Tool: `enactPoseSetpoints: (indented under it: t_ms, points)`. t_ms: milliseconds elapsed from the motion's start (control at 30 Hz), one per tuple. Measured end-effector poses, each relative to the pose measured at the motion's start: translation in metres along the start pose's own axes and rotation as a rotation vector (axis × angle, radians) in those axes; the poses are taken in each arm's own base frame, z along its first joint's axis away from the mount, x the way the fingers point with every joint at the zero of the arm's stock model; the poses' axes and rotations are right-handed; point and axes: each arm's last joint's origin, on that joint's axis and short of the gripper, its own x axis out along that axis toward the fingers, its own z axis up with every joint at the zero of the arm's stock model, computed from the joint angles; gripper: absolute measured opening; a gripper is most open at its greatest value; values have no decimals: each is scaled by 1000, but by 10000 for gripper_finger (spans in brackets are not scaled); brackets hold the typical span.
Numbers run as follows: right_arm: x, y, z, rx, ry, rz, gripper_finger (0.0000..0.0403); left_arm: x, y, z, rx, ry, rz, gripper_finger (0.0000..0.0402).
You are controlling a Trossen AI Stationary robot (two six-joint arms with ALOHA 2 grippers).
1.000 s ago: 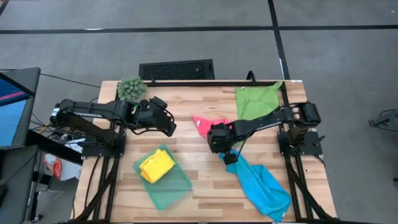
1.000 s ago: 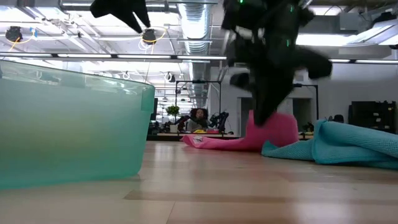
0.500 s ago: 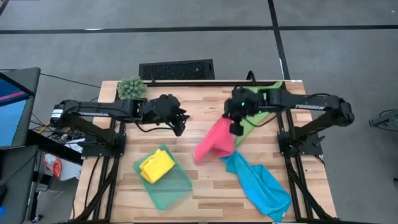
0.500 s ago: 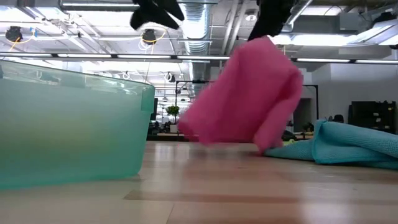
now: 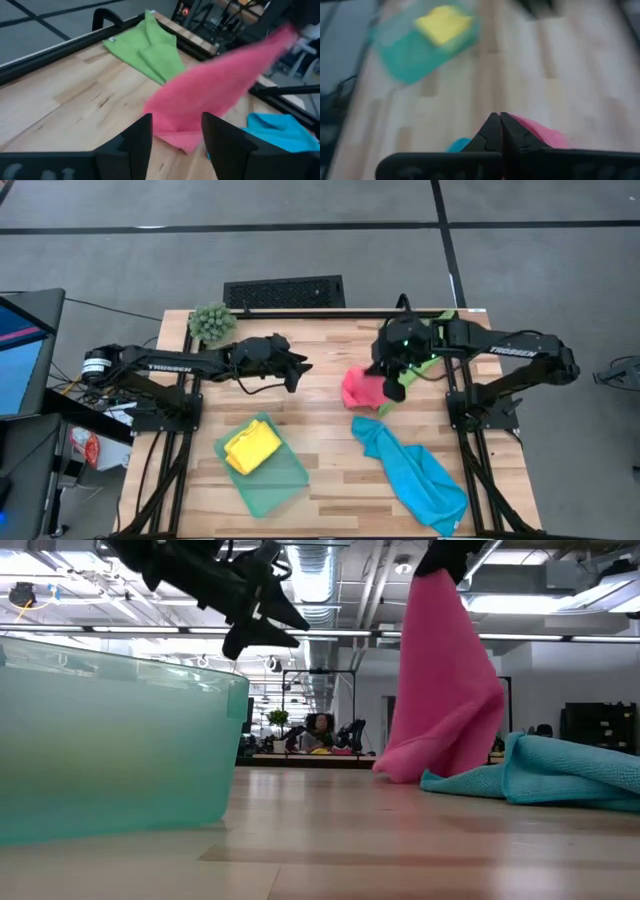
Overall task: Fold microfiber towels
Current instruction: Fold the pink towel
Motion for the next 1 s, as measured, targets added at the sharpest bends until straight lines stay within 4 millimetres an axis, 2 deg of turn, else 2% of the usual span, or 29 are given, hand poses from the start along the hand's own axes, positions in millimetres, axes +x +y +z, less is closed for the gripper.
enactPoseSetpoints:
  t_ms: [133,233,333,467,700,767,833,1000]
  points:
    - [9,20,-2,-63,54,176,5,1,7,1,-26,-4,-13,195]
    - [19,35,-11,-36,173,337,7,1,6,1,-49,5,-51,204]
    - [28,52,-18,23,294,377,7,1,1,0,-55,30,-118,205]
    - [38,78,-25,-8,384,381,7,15,-6,-14,-53,82,-160,200]
    - [53,115,-39,-75,498,326,8,75,-20,-35,-37,179,-247,199]
    - [58,122,-38,-54,503,325,8,94,-25,-33,-11,190,-280,199]
    - [60,130,-47,-35,566,311,8,108,-27,-30,10,221,-305,199]
    - [64,148,-51,-7,579,304,8,148,-40,-5,88,220,-374,199]
